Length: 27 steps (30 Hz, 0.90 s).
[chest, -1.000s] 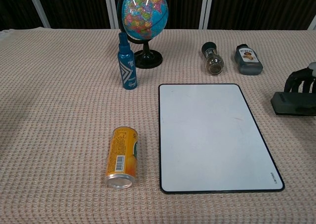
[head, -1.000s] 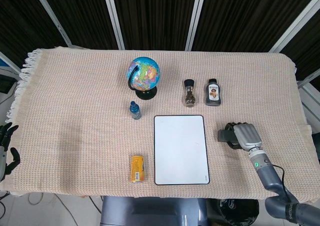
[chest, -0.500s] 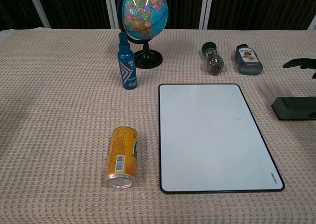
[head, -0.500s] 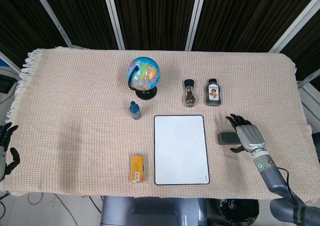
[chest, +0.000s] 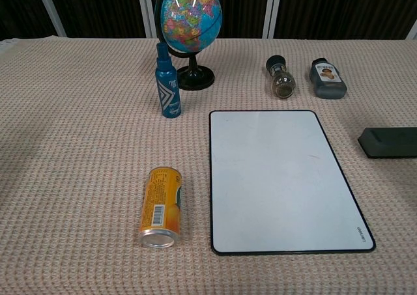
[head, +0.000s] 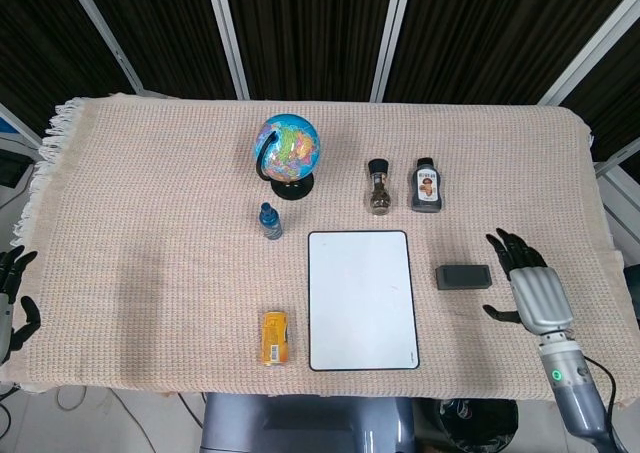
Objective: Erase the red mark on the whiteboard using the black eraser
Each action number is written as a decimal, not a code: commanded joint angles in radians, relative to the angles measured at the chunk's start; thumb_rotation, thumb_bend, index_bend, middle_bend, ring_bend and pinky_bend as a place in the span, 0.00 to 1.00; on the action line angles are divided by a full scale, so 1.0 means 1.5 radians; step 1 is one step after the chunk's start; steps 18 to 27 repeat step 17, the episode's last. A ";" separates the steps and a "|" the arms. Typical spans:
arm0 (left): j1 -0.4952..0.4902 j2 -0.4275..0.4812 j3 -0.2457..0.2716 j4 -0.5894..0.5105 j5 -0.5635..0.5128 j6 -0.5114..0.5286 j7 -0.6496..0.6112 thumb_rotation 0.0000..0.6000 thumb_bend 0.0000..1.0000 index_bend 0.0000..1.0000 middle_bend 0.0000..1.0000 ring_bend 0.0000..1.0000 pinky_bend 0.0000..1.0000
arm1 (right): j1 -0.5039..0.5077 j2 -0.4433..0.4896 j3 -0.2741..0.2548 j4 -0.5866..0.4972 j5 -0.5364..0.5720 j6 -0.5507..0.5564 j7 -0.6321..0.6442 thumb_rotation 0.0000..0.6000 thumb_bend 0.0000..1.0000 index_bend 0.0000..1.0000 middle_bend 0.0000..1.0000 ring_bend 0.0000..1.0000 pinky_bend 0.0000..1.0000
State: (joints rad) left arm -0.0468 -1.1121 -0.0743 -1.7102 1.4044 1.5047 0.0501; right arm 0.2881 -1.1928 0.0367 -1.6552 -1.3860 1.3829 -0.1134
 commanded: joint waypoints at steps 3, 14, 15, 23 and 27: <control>0.001 0.000 0.000 0.000 0.002 0.003 -0.002 1.00 0.75 0.12 0.04 0.00 0.00 | -0.074 -0.019 -0.025 0.010 -0.036 0.094 -0.011 1.00 0.07 0.00 0.00 0.05 0.17; 0.003 0.000 0.001 0.001 0.006 0.007 0.000 1.00 0.75 0.12 0.04 0.00 0.00 | -0.102 -0.018 -0.006 0.057 -0.037 0.115 0.023 1.00 0.07 0.00 0.00 0.05 0.16; 0.003 0.000 0.001 0.001 0.007 0.008 -0.001 1.00 0.75 0.12 0.04 0.00 0.00 | -0.103 -0.016 -0.003 0.059 -0.035 0.114 0.025 1.00 0.07 0.00 0.00 0.05 0.16; 0.003 0.000 0.001 0.002 0.009 0.009 -0.001 1.00 0.75 0.12 0.04 0.00 0.00 | -0.105 -0.014 0.001 0.062 -0.030 0.110 0.037 1.00 0.07 0.00 0.00 0.05 0.16; 0.003 0.000 0.001 0.002 0.009 0.009 -0.001 1.00 0.75 0.12 0.04 0.00 0.00 | -0.105 -0.014 0.001 0.062 -0.030 0.110 0.037 1.00 0.07 0.00 0.00 0.05 0.16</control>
